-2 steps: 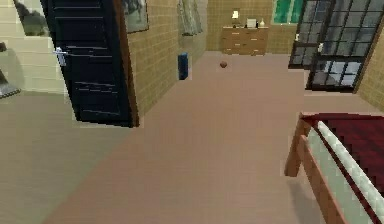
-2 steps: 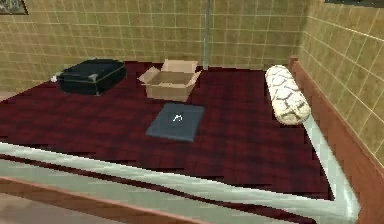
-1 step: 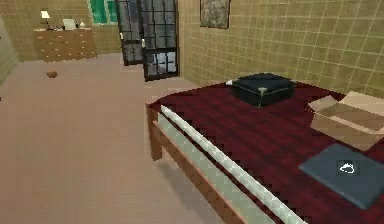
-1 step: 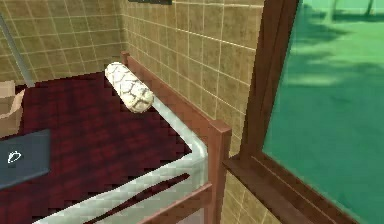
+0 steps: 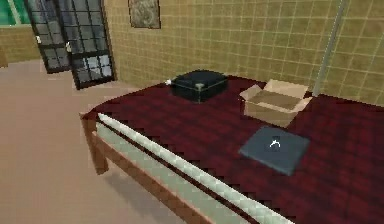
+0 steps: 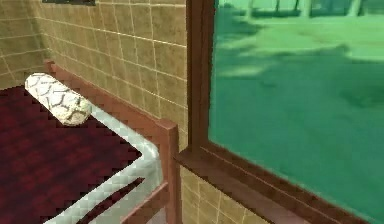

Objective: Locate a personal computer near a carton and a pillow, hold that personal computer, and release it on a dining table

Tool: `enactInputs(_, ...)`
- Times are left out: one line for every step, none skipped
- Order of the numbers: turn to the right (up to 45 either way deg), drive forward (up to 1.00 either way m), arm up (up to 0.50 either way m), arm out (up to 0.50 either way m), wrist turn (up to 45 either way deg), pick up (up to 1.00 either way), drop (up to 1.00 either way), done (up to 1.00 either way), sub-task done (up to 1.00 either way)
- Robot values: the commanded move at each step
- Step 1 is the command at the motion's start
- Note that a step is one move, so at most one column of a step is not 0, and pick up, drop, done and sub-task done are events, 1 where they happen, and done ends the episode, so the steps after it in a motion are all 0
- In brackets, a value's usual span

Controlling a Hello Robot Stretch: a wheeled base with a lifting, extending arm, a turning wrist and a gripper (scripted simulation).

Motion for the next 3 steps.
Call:
enactInputs(0.0,0.35,0.0,0.0,0.0,0.0,0.0,0.0,0.0)
enactInputs(-45.0,0.0,0.0,0.0,0.0,0.0,0.0,0.0,0.0)
enactInputs(0.0,0.0,0.5,0.0,0.0,0.0,0.0,0.0,0.0)
